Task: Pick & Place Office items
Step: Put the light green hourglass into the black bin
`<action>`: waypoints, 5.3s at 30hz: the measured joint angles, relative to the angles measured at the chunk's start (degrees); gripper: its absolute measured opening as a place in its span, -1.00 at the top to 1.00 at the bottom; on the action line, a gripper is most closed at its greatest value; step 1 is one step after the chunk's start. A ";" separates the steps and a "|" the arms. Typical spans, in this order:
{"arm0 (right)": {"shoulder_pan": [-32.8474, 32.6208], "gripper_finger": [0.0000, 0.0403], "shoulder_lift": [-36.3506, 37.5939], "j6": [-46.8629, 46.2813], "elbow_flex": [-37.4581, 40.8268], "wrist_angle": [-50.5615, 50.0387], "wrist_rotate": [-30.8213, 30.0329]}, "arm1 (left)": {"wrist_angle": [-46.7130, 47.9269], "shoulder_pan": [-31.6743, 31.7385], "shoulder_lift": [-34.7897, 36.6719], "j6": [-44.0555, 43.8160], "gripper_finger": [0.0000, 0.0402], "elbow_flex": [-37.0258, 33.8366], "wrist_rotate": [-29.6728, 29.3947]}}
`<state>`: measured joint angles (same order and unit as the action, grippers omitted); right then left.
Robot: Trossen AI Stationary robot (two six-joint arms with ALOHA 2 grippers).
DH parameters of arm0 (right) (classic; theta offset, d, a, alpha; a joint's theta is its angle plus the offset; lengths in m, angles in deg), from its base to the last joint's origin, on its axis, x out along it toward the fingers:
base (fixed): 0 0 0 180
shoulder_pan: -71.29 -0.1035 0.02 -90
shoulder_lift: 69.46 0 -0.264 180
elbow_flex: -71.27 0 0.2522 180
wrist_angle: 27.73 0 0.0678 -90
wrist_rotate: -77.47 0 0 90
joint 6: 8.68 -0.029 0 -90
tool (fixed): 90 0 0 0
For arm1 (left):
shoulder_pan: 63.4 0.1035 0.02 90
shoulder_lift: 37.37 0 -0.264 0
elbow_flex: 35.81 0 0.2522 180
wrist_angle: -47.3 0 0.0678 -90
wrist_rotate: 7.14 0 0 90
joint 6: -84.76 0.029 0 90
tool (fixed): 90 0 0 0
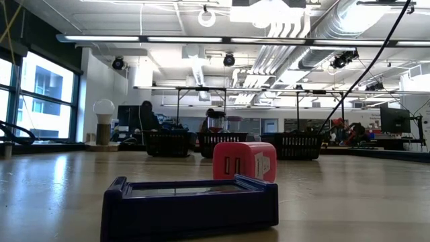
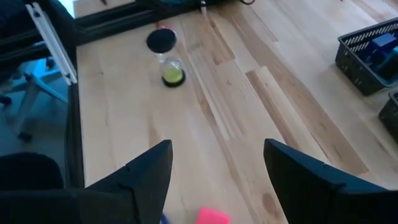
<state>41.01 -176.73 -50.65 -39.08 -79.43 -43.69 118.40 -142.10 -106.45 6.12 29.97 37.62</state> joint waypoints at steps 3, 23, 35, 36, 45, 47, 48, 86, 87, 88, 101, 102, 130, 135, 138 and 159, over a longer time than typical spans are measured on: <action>0.81 -0.20 0.00 -0.22 -0.01 0.19 0.34 | -1.61 0.61 -1.83 -0.94 -0.69 -0.25 0.03; 2.53 -0.20 -0.13 3.25 -0.03 0.52 1.35 | -1.92 6.50 -23.63 -5.89 -0.69 -0.27 -6.61; 2.68 -0.20 -0.13 7.35 -0.10 0.95 2.95 | -4.26 6.37 -24.41 -16.17 -0.69 -3.59 -10.91; 2.68 -0.20 -0.13 7.68 -0.10 0.95 2.97 | -5.06 6.09 -24.41 -17.31 -0.69 -4.29 -11.18; 2.79 -0.20 -0.13 10.77 -0.10 0.97 2.90 | -11.88 4.92 -24.41 -19.13 -0.64 -8.56 -15.96; 2.99 -0.20 -0.13 10.78 -0.10 0.98 3.00 | -13.50 4.92 -24.41 -18.96 -0.60 -9.45 -17.16; 3.07 -0.20 -0.13 10.78 -0.10 0.98 3.04 | -14.31 4.92 -24.41 -18.74 -0.58 -9.85 -17.44; 3.32 -0.20 -0.13 12.30 -0.10 1.41 3.23 | -24.95 7.06 -24.50 -11.13 -0.07 -15.57 -18.56; 3.32 -0.20 -0.13 12.28 -0.10 1.41 3.26 | -24.94 7.06 -24.50 -11.11 -0.02 -15.57 -18.82; 3.32 -0.20 -0.13 12.28 -0.10 1.41 3.26 | -24.94 7.06 -24.50 -11.09 0.02 -15.57 -19.05; 3.30 -0.20 -0.13 11.76 -0.10 1.74 3.26 | -24.59 7.08 -24.09 -13.62 0.64 -15.57 -18.37; 3.27 -0.20 -0.13 11.74 -0.10 2.34 3.30 | -24.50 7.08 -23.85 -13.60 0.64 -15.57 -18.16; 12.54 -0.20 -16.05 -6.76 -0.10 34.67 14.89 | -25.06 17.94 -15.03 7.32 0.64 -14.74 -6.73; 14.40 -0.20 -16.09 -7.70 -0.10 34.98 14.26 | -25.05 17.94 -15.03 7.96 0.65 -14.72 -6.73; 14.64 -0.20 -16.09 -7.65 -0.10 35.48 13.55 | -25.02 17.94 -15.03 8.49 0.65 -14.72 -6.80; 16.11 -0.20 -23.03 -10.33 -0.05 48.61 27.90 | -25.32 17.94 -15.03 9.36 0.67 -14.65 -7.07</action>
<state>57.12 -199.76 -60.98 -39.13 -30.82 -15.78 93.07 -124.15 -121.49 15.48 15.31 30.55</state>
